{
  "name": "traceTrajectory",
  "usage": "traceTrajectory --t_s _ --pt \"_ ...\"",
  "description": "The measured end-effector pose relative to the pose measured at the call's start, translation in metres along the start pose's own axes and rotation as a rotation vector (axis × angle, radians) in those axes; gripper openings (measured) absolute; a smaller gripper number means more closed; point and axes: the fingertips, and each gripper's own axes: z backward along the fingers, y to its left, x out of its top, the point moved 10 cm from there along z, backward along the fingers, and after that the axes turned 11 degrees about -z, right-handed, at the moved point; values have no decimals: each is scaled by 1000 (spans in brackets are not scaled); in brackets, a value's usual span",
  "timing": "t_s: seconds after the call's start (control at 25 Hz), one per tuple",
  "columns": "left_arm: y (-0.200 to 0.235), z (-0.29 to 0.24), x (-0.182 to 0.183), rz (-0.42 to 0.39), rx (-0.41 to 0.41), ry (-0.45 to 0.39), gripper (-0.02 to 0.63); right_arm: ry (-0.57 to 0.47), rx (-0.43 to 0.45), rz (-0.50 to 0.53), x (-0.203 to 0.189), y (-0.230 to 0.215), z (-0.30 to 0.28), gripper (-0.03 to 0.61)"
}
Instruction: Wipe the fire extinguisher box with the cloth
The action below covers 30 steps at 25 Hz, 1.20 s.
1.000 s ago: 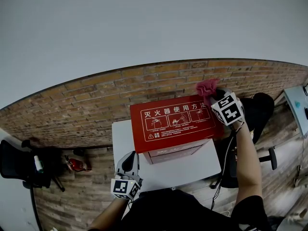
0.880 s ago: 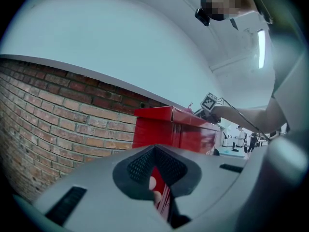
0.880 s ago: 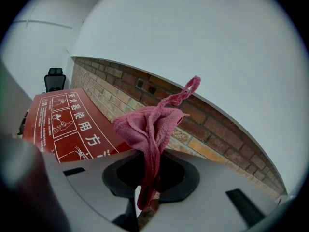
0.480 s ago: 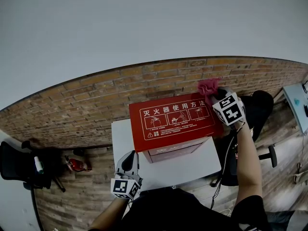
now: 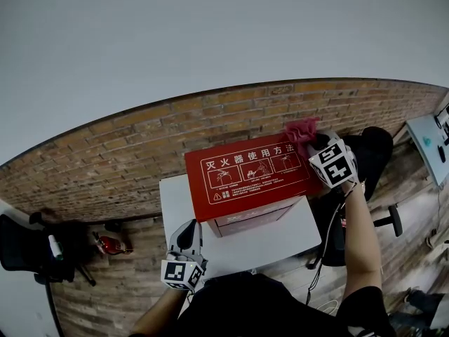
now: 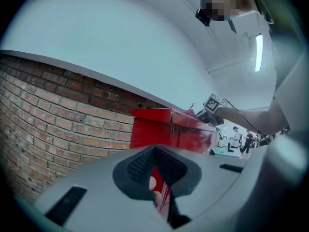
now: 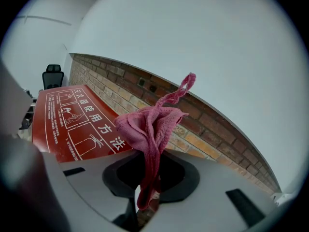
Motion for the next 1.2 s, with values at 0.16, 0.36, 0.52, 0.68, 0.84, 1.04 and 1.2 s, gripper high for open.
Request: traceTrajectory --t_s 0.16,0.36,0.52,0.68,0.84,1.04,1.2 --pt "0 4 -2 6 -17 6 34 1 -14 -8 -7 3 8 69" --pt "2 8 -2 7 -32 0 34 8 -24 -15 -11 7 17 69" --pt "3 10 -2 0 -41 0 34 22 -30 -18 -13 11 21 69" --pt "6 10 -1 -2 -49 2 34 28 -35 -24 -14 13 24 69" --pt "7 12 -1 3 -55 7 34 30 -43 -22 -14 16 25 69" --pt "12 14 1 -2 -53 5 34 35 -47 -4 -9 24 24 69" --pt "16 17 1 -5 -47 -3 34 37 -40 5 -4 34 24 69"
